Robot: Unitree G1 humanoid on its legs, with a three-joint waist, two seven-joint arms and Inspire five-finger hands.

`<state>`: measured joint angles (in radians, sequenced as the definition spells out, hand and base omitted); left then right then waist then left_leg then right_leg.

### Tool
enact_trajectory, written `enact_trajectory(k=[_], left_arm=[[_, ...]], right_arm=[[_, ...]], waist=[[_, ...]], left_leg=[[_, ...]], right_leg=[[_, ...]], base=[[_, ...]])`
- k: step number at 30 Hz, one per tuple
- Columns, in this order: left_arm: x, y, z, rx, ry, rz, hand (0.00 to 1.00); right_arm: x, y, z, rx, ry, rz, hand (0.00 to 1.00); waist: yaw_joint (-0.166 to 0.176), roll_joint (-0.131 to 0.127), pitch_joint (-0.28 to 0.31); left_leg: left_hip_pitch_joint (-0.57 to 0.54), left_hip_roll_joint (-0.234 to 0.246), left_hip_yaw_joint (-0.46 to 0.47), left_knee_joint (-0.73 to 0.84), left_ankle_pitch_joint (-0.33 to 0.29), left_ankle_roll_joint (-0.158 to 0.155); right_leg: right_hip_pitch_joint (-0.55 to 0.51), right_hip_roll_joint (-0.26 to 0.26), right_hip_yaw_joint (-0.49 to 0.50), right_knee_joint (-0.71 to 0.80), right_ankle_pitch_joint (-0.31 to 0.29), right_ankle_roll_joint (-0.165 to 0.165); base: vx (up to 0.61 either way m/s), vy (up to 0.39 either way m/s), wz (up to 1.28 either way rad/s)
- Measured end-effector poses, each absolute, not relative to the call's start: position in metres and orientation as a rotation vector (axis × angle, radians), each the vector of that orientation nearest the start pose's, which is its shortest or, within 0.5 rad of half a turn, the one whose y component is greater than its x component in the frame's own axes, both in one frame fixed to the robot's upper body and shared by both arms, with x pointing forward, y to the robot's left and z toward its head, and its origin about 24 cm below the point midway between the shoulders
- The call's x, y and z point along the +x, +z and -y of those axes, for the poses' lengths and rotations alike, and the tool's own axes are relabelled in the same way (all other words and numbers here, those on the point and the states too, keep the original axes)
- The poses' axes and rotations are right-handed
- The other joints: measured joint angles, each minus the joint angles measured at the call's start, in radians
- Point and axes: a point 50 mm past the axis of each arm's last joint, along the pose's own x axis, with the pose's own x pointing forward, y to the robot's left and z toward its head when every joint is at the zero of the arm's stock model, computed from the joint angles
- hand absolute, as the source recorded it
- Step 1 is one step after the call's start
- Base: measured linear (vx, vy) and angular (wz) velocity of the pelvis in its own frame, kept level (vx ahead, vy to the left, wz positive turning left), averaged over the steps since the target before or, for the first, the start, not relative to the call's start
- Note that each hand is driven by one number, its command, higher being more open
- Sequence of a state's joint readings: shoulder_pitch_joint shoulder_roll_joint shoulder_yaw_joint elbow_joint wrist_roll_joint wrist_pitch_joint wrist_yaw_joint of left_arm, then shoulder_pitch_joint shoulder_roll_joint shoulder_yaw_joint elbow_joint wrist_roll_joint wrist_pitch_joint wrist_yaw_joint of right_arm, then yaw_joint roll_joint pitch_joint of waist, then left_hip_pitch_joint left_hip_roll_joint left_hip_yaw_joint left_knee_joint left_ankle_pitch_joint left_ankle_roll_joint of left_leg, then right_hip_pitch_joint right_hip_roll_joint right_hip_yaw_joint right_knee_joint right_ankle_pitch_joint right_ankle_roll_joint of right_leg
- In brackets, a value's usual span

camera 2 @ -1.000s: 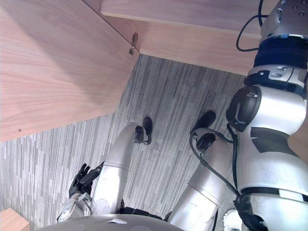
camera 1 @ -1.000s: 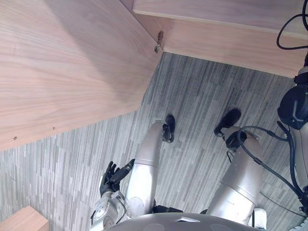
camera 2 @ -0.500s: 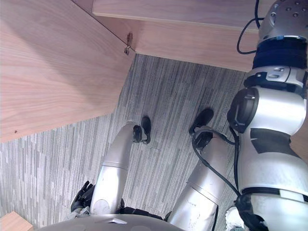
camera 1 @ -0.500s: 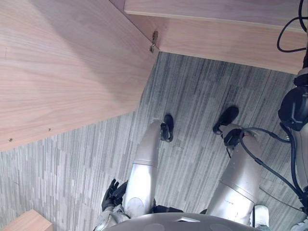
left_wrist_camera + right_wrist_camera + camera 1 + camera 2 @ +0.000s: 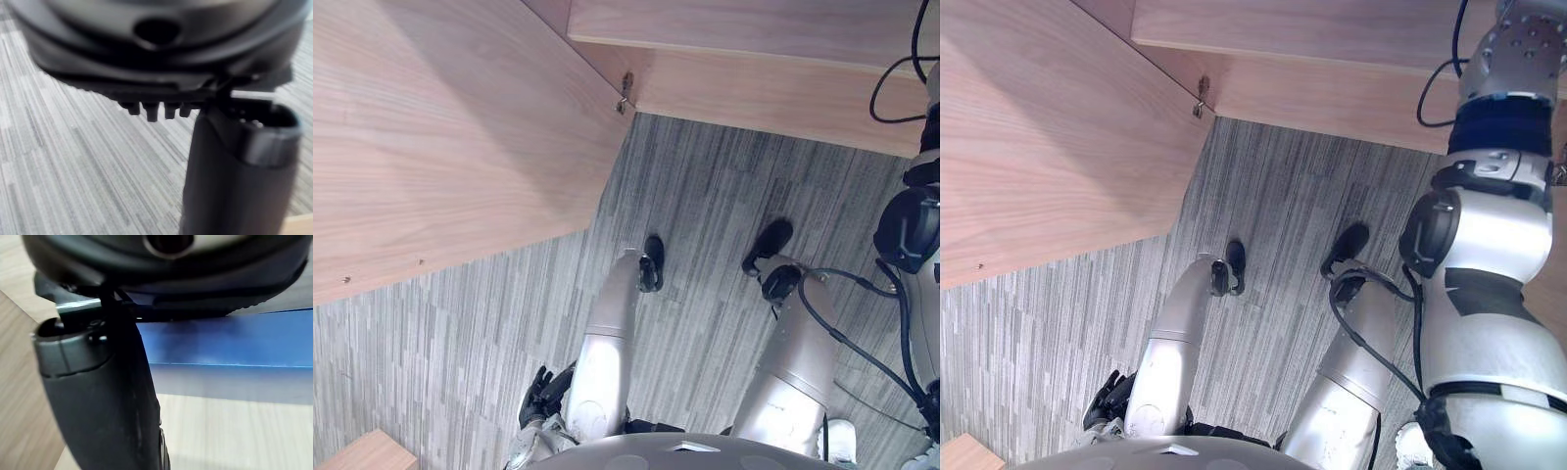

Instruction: Walk over to the cabinet, pick up the folder, carry it to the office cabinet, place the folder inside the office cabinet, then close the office cabinet door

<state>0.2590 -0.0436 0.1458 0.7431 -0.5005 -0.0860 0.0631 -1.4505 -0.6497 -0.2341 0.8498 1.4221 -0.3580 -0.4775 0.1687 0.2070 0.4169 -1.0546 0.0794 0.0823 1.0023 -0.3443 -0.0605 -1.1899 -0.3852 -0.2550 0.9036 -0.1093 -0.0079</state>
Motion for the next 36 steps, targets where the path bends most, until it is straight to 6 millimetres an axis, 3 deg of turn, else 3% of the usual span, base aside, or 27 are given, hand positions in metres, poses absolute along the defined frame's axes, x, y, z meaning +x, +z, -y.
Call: enact_trajectory(k=[8, 13, 18, 21, 25, 29, 36], left_arm=[[0.096, -0.143, -0.179, -0.543, 0.562, -0.829, 1.0], [0.093, -0.145, -0.184, -0.55, 0.589, -0.831, 1.0], [0.085, -0.147, -0.193, -0.558, 0.636, -0.836, 1.0], [0.083, -0.147, -0.196, -0.549, 0.635, -0.835, 1.0], [0.082, -0.149, -0.195, -0.526, 0.632, -0.847, 1.0], [0.08, -0.15, -0.196, -0.523, 0.637, -0.858, 1.0], [0.081, -0.149, -0.196, -0.528, 0.608, -0.848, 1.0]], right_arm=[[0.363, 0.346, 0.316, 1.465, -0.457, 0.672, 1.0], [0.38, 0.295, 0.316, 1.303, -0.544, 0.476, 1.0], [0.394, 0.236, 0.305, 1.019, -0.582, 0.219, 1.0], [0.396, 0.225, 0.304, 0.965, -0.586, 0.161, 1.0], [0.399, 0.216, 0.297, 0.96, -0.568, 0.115, 1.0], [0.399, 0.208, 0.299, 0.954, -0.58, 0.07, 1.0], [0.391, 0.182, 0.312, 0.56, -0.593, -0.106, 1.0]], waist=[[-0.01, -0.01, -0.017], [-0.018, -0.043, -0.038], [-0.044, -0.099, -0.071], [-0.054, -0.115, -0.092], [-0.06, -0.12, -0.111], [-0.062, -0.122, -0.133], [-0.061, -0.127, -0.146]], left_leg=[[0.107, 0.005, 0.001, -0.096, 0.024, -0.007], [0.206, 0.021, 0.002, -0.208, 0.055, -0.006], [0.339, 0.012, 0.012, -0.382, 0.119, -0.006], [0.384, -0.001, 0.011, -0.469, 0.156, -0.006], [0.443, 0.001, 0.017, -0.559, 0.186, -0.008], [0.47, 0.001, 0.026, -0.602, 0.193, -0.009], [0.524, -0.004, 0.012, -0.678, 0.222, -0.014]], right_leg=[[0.117, 0.02, -0.036, -0.091, 0.027, -0.028], [0.244, 0.06, -0.08, -0.239, 0.077, -0.022], [0.39, 0.089, -0.118, -0.419, 0.145, -0.013], [0.436, 0.096, -0.137, -0.499, 0.175, -0.008], [0.508, 0.126, -0.153, -0.621, 0.225, -0.002], [0.531, 0.136, -0.154, -0.665, 0.238, 0.004], [0.583, 0.142, -0.182, -0.708, 0.239, 0.005]], base=[[-0.03, 0.092, -0.02], [-0.01, 0.1, -0.1], [0.04, 0.078, 0.01], [0.07, 0.045, 0.09], [0.07, 0.03, -0.01], [0.04, 0.018, -0.05], [0.04, 0.0, 0.07]])
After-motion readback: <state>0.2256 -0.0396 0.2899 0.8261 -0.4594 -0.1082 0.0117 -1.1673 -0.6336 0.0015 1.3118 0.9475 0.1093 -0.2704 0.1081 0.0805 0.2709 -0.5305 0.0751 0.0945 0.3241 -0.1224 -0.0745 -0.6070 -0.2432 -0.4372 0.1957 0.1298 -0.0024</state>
